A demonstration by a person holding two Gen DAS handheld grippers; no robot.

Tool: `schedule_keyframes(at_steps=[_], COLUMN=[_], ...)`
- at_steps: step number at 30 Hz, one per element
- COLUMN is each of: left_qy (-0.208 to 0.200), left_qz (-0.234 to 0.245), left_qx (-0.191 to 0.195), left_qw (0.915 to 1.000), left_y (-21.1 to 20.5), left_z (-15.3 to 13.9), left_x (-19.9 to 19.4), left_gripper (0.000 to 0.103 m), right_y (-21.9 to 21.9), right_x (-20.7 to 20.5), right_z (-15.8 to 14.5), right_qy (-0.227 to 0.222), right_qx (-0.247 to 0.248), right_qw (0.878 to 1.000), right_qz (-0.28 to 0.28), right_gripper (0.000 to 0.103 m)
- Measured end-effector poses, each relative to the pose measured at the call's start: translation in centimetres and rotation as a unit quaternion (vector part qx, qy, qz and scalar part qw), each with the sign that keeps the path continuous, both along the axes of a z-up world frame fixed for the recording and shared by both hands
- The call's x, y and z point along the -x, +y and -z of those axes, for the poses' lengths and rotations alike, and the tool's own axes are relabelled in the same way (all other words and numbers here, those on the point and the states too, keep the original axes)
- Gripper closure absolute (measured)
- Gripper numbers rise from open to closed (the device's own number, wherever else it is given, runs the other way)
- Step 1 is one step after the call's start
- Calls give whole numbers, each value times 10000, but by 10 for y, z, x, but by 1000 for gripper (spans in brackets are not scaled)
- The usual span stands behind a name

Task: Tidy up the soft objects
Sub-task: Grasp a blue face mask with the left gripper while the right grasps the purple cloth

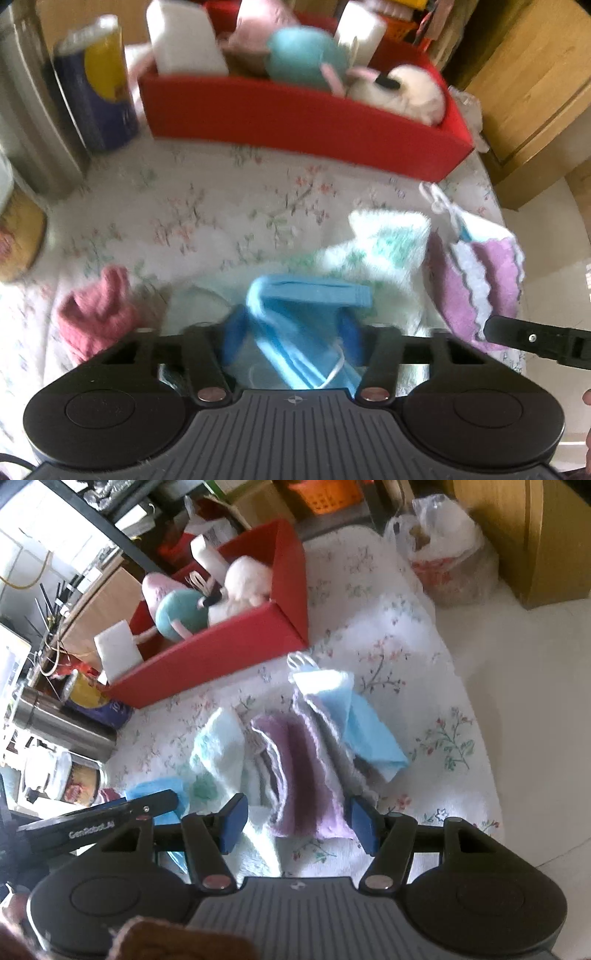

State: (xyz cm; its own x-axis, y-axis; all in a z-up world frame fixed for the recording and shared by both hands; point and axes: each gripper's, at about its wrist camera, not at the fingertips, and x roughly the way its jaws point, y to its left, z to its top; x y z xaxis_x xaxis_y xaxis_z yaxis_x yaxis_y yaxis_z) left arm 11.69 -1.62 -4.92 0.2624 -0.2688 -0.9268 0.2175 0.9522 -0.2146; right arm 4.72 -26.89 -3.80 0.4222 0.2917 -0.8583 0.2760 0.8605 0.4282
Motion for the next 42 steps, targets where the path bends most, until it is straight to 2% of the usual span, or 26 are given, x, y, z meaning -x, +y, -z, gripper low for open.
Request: schedule_keyframes(at_steps=[1,3,4,7,11,14,16,21,24,25,27,28,32,35,38,42], left_qy=[84,195,203,138,-6,-20,-53,-3,24,23,25,27,78,131,207,148], left_qz=[-32,-172,-216,-276,-284,-317,-316,-318,-281,-273,-266,-262,-223,-241,-351,-418], left_qx=[6,110,181,448,655,804,853,899,906,910,922,934,952,1020,1243,1399], left_qw=[10000,9996,9994,9985,9975,9963,9958,9954,9955,9955,9954,9953,9952,9944,9914,9892], left_y=[0,3,5,8,12,15,15,19,18,18,17,17,12,14,20,24], left_z=[4,7,5,-5,-19,-25,-29,-33,-32,-32,-31,-31,-29,-29,-31,-37], left_x=[-1,-2,-2,-2,-1,-2,-2,-1,1,1,2,2,3,4,3,2], left_gripper=[68,74,81,89,91,92,92,91,91,91,91,91,91,91,91,91], right_y=[-1,-5,-6,-12,-28,-31,-30,-17,-8,-7,-7,-8,-4,-9,-19,-25], right_x=[0,1,1,1,3,2,-1,-5,-7,-9,-11,-11,-9,-6,-5,-4], right_z=[2,6,7,6,-10,-18,-16,-8,6,10,17,19,10,10,11,-3], right_qy=[36,88,80,38,-223,-383,-322,-208,-3,24,74,85,-131,-202,-292,-593], right_qx=[-53,-275,-364,-528,-466,-165,-54,-207,29,128,186,64,-289,-785,-1388,-1774], right_qw=[10000,9995,9992,9983,9971,9969,9975,9991,9997,9997,9996,9997,9994,9962,9883,9798], right_qz=[37,122,168,255,559,664,631,315,236,216,217,232,159,305,554,704], right_gripper=[71,71,71,71,71,71,71,71,72,73,97,103,103,103,103,103])
